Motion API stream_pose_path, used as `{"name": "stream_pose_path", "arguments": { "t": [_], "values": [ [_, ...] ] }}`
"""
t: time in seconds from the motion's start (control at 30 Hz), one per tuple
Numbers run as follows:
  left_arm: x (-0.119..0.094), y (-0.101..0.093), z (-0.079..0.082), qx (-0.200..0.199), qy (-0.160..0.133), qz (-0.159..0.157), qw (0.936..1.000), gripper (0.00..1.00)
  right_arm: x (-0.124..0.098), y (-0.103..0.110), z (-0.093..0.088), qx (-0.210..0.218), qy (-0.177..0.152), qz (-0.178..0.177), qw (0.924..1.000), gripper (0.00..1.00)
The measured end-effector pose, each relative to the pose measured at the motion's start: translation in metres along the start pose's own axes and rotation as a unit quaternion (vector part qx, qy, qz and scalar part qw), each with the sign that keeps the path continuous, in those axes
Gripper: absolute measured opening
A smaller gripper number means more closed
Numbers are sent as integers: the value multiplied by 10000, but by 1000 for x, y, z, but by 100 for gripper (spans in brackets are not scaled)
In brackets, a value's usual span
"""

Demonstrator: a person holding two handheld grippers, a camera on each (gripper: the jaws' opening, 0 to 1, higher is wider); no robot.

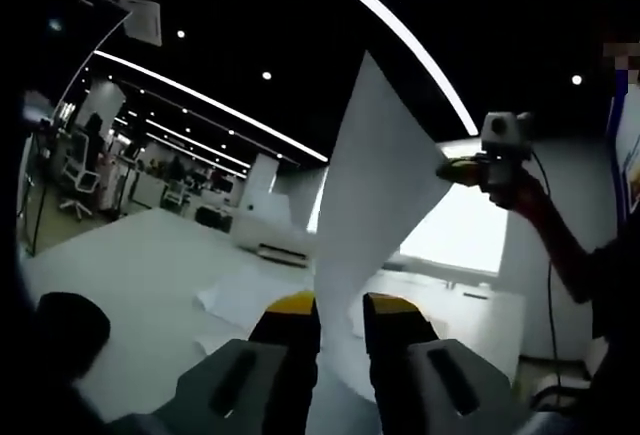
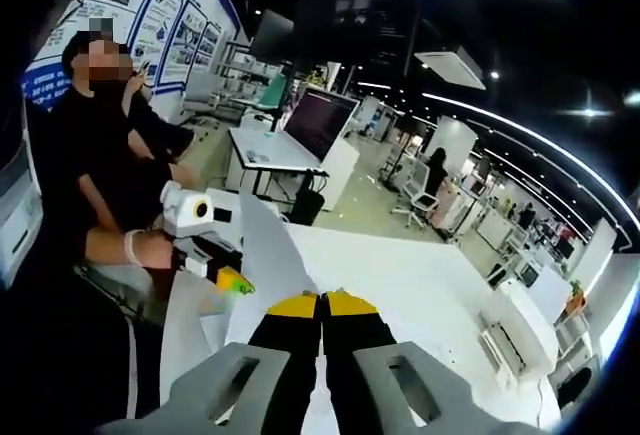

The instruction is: Organize the stack of printing papers by aligning and flattening the scattered papers on the table

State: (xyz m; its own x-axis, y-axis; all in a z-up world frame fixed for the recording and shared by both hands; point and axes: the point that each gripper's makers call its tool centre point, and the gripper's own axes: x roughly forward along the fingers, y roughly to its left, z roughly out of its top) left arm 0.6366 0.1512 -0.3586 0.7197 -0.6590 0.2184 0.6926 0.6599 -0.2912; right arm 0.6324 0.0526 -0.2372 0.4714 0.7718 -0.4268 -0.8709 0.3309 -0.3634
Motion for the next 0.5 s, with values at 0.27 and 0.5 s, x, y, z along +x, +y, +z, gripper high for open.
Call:
{"name": "stream_pose_path", "arguments": {
  "t": [0.27,0.5],
  "values": [
    [-1,1,2,2,-59,-10,10000,15,1,-1,0,0,8,7,10000,0],
    [-2,3,3,9,-90,29,10000,14,1,-1,0,-14,10,13,10000,0]
  ]
}}
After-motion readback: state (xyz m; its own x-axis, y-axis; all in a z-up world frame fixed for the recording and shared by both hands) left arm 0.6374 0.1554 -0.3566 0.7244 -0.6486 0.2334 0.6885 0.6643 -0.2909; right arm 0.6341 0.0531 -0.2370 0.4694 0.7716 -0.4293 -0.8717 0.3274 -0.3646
